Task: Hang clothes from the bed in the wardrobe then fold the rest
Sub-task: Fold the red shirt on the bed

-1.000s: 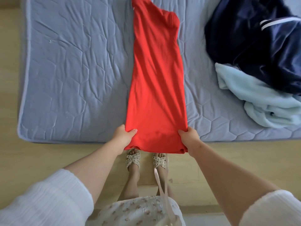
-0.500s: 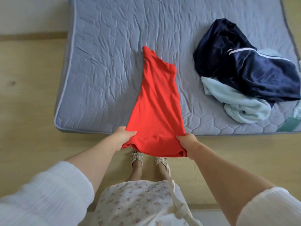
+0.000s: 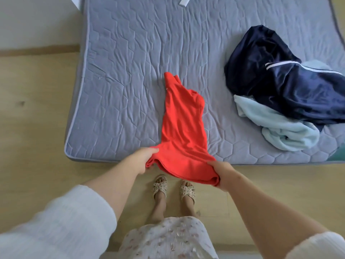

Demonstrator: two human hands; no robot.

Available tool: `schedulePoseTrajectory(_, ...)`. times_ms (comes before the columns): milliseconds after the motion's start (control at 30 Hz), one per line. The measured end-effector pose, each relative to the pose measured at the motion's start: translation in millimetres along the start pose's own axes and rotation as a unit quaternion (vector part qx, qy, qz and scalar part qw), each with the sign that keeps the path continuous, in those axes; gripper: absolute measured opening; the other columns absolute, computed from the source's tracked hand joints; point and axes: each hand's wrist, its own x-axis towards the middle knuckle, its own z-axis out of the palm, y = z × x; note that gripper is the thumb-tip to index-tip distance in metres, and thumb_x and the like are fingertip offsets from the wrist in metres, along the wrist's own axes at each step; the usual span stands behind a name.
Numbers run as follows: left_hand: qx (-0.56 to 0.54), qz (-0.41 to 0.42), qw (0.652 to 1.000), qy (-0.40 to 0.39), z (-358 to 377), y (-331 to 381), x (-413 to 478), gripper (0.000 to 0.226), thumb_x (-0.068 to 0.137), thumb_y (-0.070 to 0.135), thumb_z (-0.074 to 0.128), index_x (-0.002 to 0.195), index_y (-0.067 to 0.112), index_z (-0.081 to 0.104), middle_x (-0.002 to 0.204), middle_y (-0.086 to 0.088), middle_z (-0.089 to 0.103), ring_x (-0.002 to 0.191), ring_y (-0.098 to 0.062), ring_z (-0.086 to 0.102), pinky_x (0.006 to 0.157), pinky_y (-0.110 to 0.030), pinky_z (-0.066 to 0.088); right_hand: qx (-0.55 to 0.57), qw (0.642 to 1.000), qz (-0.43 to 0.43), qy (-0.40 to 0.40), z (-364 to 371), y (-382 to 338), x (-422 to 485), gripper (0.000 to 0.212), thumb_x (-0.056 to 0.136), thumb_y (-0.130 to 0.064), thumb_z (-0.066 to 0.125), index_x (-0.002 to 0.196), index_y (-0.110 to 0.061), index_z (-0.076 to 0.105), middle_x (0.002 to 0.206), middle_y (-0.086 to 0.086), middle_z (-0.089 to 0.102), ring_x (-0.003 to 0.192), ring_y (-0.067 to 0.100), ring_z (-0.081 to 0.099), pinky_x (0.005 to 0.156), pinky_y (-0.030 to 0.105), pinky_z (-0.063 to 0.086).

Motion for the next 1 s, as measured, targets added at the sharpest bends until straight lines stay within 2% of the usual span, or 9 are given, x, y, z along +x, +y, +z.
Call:
schedulePoseTrajectory(200, -0.123, -0.017, 0.992, -0.006, 12.5, 81.5, 19.8, 0.03, 0.093, 0.015, 0.052, 0.064, 0.013, 0.045, 0.029, 0.004, 0.045, 0.041, -0.007, 0.042, 0.034, -0.014, 0.031, 0.096, 0.995, -0.01, -0.02, 13.5, -85.6, 21.3, 0.016, 0.091, -0.017, 0.055, 0.106, -0.016, 0.059, 0.088, 0.008, 0.059, 0.066, 0.019, 0.053, 0.031, 0.02, 0.044)
schedulePoseTrajectory(300, -0.185, -0.015, 0.981, -0.056, 16.1, 131.3, 37.0, 0.035, 0.095, 0.013, 0.044, 0.061, 0.014, 0.04, 0.029, 0.004, 0.039, 0.023, -0.004, 0.034, 0.027, -0.01, 0.024, 0.136, 0.99, -0.016, -0.007, 25.0, -134.1, 30.1, 0.01, 0.089, -0.019, 0.056, 0.08, -0.018, 0.058, 0.074, 0.004, 0.056, 0.06, 0.017, 0.052, 0.029, 0.017, 0.039)
schedulePoseTrajectory(500, -0.262, -0.003, 0.957, -0.128, 25.6, 237.2, 82.8, 0.039, 0.094, 0.014, 0.043, 0.055, 0.012, 0.042, 0.031, 0.002, 0.037, 0.021, -0.005, 0.032, 0.025, -0.01, 0.024, 0.24, 0.969, -0.058, -0.034, 55.7, -229.8, 59.2, 0.022, 0.091, -0.02, 0.05, 0.069, -0.019, 0.052, 0.037, -0.005, 0.052, 0.029, 0.007, 0.049, 0.031, 0.012, 0.034)
schedulePoseTrajectory(567, -0.299, 0.046, 0.943, -0.14, 27.3, 262.5, 98.3, 0.034, 0.095, 0.03, 0.048, 0.068, 0.011, 0.05, 0.046, -0.002, 0.053, 0.031, -0.005, 0.043, 0.029, -0.012, 0.031, 0.274, 0.956, -0.092, -0.055, 66.5, -254.8, 69.9, 0.022, 0.092, -0.032, 0.051, 0.073, -0.021, 0.054, 0.05, -0.007, 0.059, 0.045, 0.007, 0.055, 0.042, 0.018, 0.043)
schedulePoseTrajectory(633, -0.293, 0.096, 0.937, -0.166, 26.8, 273.3, 115.1, 0.04, 0.089, 0.052, 0.05, 0.102, 0.015, 0.058, 0.09, -0.006, 0.065, 0.06, -0.009, 0.06, 0.042, -0.016, 0.045, 0.226, 0.964, -0.124, -0.069, 76.0, -266.3, 82.4, 0.033, 0.09, -0.053, 0.048, 0.103, -0.025, 0.059, 0.092, -0.01, 0.063, 0.083, 0.012, 0.058, 0.069, 0.028, 0.047)
schedulePoseTrajectory(667, -0.259, 0.108, 0.945, -0.17, 26.1, 273.9, 125.0, 0.053, 0.085, 0.058, 0.05, 0.123, 0.022, 0.05, 0.109, -0.004, 0.061, 0.075, -0.011, 0.063, 0.051, -0.021, 0.051, 0.178, 0.972, -0.134, -0.07, 79.5, -267.1, 90.5, 0.05, 0.088, -0.061, 0.044, 0.125, -0.029, 0.052, 0.114, -0.01, 0.055, 0.103, 0.016, 0.053, 0.081, 0.032, 0.045)
schedulePoseTrajectory(733, -0.181, 0.126, 0.966, -0.137, 27.0, 265.1, 143.0, 0.067, 0.084, 0.056, 0.054, 0.142, 0.035, 0.028, 0.114, 0.002, 0.057, 0.085, -0.012, 0.063, 0.062, -0.027, 0.053, 0.086, 0.983, -0.154, -0.051, 84.9, -261.6, 105.6, 0.061, 0.088, -0.063, 0.041, 0.142, -0.039, 0.03, 0.138, -0.012, 0.038, 0.124, 0.021, 0.04, 0.092, 0.037, 0.039)
schedulePoseTrajectory(867, -0.107, 0.108, 0.988, -0.003, 33.8, 232.5, 173.2, 0.05, 0.09, 0.032, 0.058, 0.136, 0.024, 0.04, 0.086, 0.006, 0.059, 0.07, -0.007, 0.059, 0.057, -0.021, 0.046, 0.0, 0.985, -0.17, 0.026, 83.9, -241.8, 134.8, 0.051, 0.091, -0.041, 0.053, 0.139, -0.033, 0.037, 0.14, -0.005, 0.041, 0.123, 0.021, 0.044, 0.086, 0.035, 0.039)
schedulePoseTrajectory(1000, -0.011, 0.108, 0.992, 0.057, 42.9, 202.6, 205.6, 0.03, 0.092, 0.018, 0.055, 0.122, 0.016, 0.053, 0.084, 0.004, 0.059, 0.071, -0.009, 0.057, 0.06, -0.023, 0.046, -0.007, 0.983, -0.158, 0.095, 74.2, -224.0, 174.8, 0.047, 0.089, -0.028, 0.058, 0.133, -0.017, 0.046, 0.116, 0.001, 0.052, 0.089, 0.015, 0.05, 0.078, 0.029, 0.042)
